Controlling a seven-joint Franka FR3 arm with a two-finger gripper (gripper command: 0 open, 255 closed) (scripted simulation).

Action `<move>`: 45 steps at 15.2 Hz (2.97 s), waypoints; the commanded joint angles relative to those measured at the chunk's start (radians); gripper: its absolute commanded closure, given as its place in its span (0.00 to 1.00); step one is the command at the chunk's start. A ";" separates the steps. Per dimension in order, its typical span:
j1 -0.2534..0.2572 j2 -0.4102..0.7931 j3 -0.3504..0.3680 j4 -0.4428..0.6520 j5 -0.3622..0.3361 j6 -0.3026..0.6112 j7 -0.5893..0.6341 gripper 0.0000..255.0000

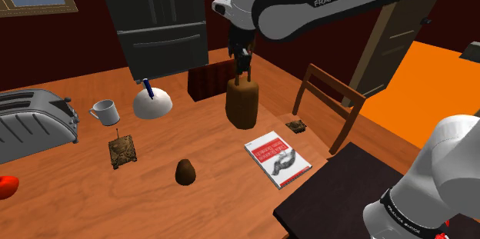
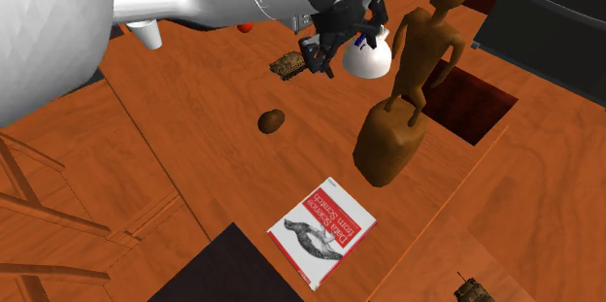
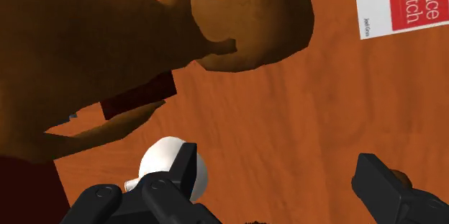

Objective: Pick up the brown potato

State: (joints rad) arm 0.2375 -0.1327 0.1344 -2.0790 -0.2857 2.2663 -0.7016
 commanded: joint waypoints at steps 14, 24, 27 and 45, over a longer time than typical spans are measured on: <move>0.105 0.353 0.079 0.067 -0.399 0.299 -0.265 0.00; 0.213 0.570 0.039 0.096 -0.781 0.470 -0.346 0.00; 0.251 0.634 0.010 0.107 -0.914 0.520 -0.352 0.00; 0.336 0.813 -0.076 0.189 -1.215 0.603 -0.217 1.00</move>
State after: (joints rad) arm 0.5730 0.6796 0.0575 -1.8898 -1.5008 2.8686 -0.9192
